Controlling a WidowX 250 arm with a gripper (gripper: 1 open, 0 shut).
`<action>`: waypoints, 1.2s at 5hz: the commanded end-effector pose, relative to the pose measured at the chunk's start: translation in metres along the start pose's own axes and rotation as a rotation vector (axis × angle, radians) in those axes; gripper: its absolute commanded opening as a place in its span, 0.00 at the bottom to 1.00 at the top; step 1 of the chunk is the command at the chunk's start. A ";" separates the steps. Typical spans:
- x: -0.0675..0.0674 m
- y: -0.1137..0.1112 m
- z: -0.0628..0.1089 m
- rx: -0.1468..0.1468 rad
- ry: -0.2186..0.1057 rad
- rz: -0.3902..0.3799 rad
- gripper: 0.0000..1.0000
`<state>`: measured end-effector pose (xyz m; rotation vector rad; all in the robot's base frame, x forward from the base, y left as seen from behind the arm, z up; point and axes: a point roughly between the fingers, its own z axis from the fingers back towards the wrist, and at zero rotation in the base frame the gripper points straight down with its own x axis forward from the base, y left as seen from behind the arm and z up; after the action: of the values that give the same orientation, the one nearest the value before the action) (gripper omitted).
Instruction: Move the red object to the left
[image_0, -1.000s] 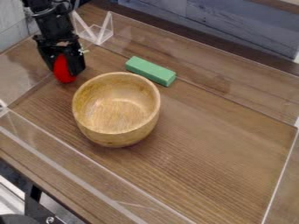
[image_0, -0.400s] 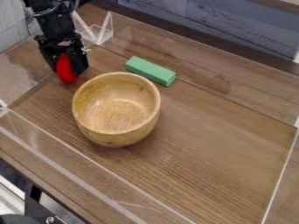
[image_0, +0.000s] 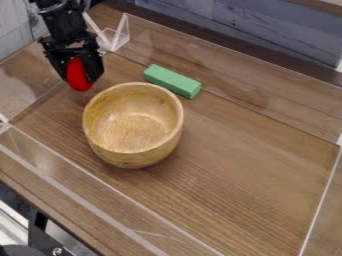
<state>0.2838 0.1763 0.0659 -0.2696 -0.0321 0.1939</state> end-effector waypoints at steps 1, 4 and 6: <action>0.003 -0.011 0.027 0.031 -0.059 0.012 1.00; 0.013 0.012 0.012 0.050 -0.021 -0.029 0.00; 0.027 0.009 0.021 0.044 -0.033 -0.047 1.00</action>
<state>0.2988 0.1901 0.0626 -0.2601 -0.0061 0.1614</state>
